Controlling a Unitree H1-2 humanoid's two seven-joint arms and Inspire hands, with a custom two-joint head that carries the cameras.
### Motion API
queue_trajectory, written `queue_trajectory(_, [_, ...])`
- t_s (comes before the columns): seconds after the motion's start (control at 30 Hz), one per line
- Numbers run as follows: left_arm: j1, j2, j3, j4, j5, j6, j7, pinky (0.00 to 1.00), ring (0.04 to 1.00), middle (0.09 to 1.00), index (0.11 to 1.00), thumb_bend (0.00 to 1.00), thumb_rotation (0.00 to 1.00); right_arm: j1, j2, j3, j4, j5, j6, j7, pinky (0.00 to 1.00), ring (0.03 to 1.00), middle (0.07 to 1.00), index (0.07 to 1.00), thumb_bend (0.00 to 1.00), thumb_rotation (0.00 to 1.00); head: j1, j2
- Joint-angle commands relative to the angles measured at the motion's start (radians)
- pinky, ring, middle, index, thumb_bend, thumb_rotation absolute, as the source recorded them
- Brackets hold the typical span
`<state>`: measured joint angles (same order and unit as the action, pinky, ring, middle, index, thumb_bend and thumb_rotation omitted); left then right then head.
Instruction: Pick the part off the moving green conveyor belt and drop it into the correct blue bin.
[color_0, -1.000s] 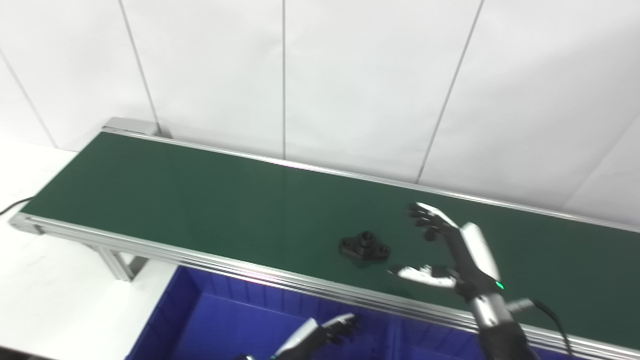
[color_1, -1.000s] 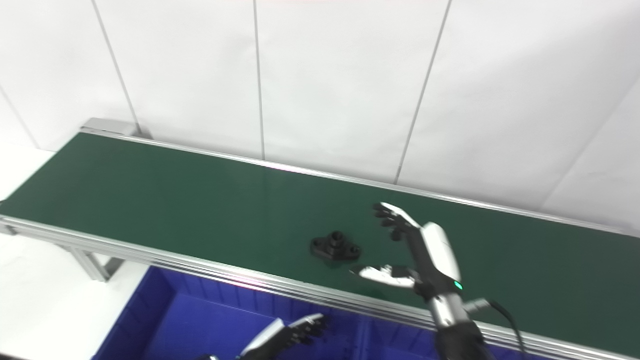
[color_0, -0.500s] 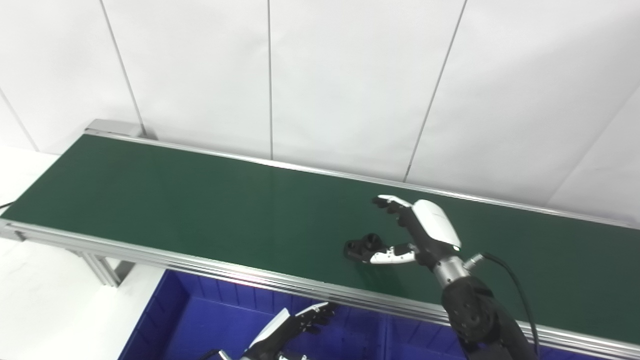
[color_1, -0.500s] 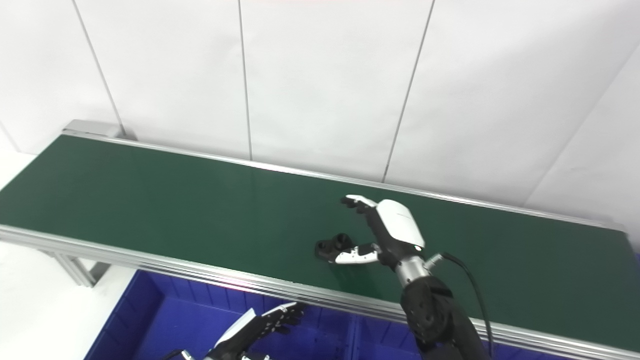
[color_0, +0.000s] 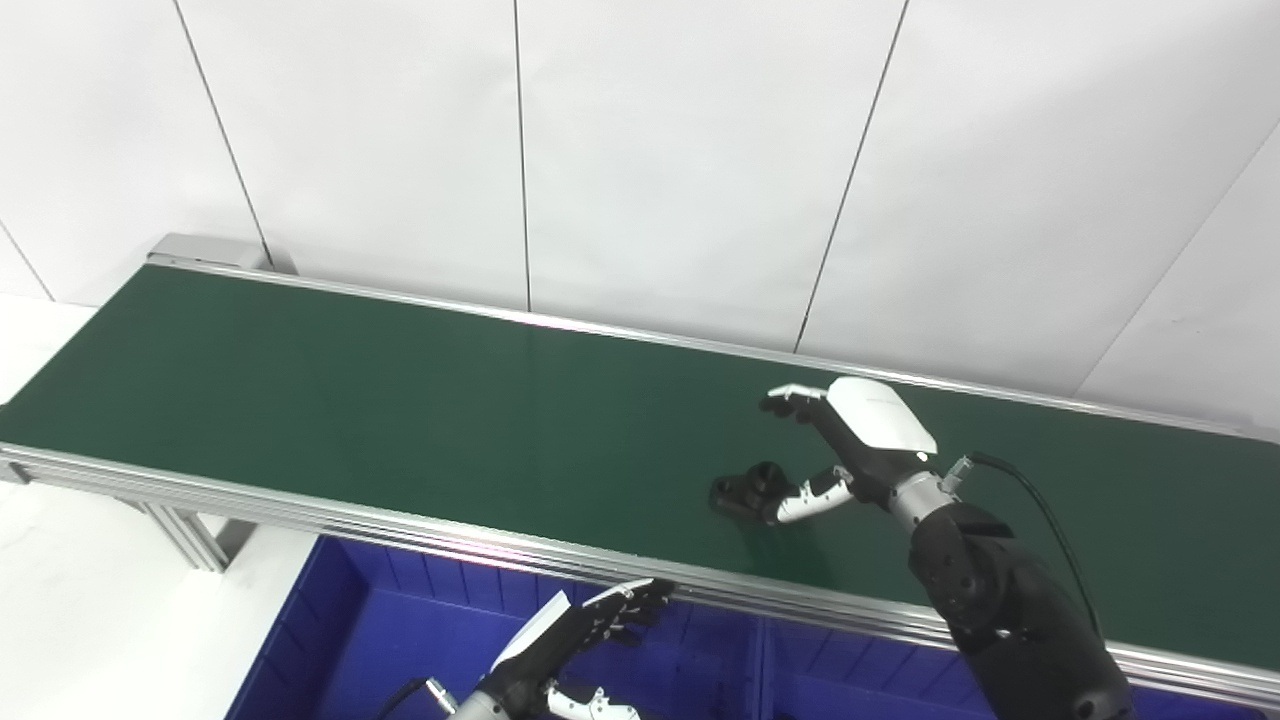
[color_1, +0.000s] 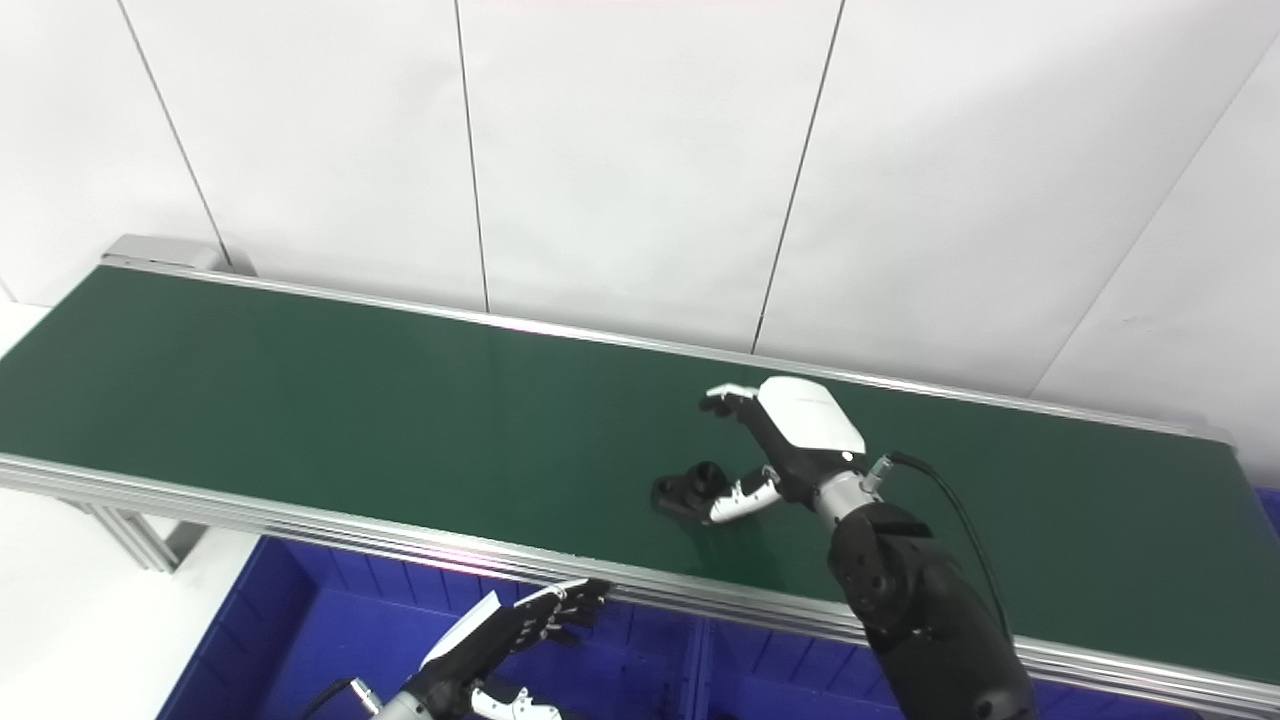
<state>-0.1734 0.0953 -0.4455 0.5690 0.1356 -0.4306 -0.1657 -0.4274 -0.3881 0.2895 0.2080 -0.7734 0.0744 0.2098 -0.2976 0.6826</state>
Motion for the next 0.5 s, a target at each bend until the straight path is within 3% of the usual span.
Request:
queue_trajectory(0.0, [-0.007,-0.008,0.012,-0.027,-0.014,-0.039,-0.01,0.76,0.835,0.878,0.881,0.73,0.35,-0.035,-0.029,-0.002,-0.017,-0.013,0.02,0.0,0.68,0.749,0.766,0.777,0.82,0.16,0.0,0.004])
queue_trajectory(0.47, [0.001,-0.026,0.044,-0.05,-0.013,-0.039,-0.041,0.78,0.848,0.878,0.886,0.73,0.33,0.0,-0.052,0.025,0.033,-0.03,0.006,0.003,0.68,0.734,0.743,0.745,0.8,0.15,-0.007,0.039])
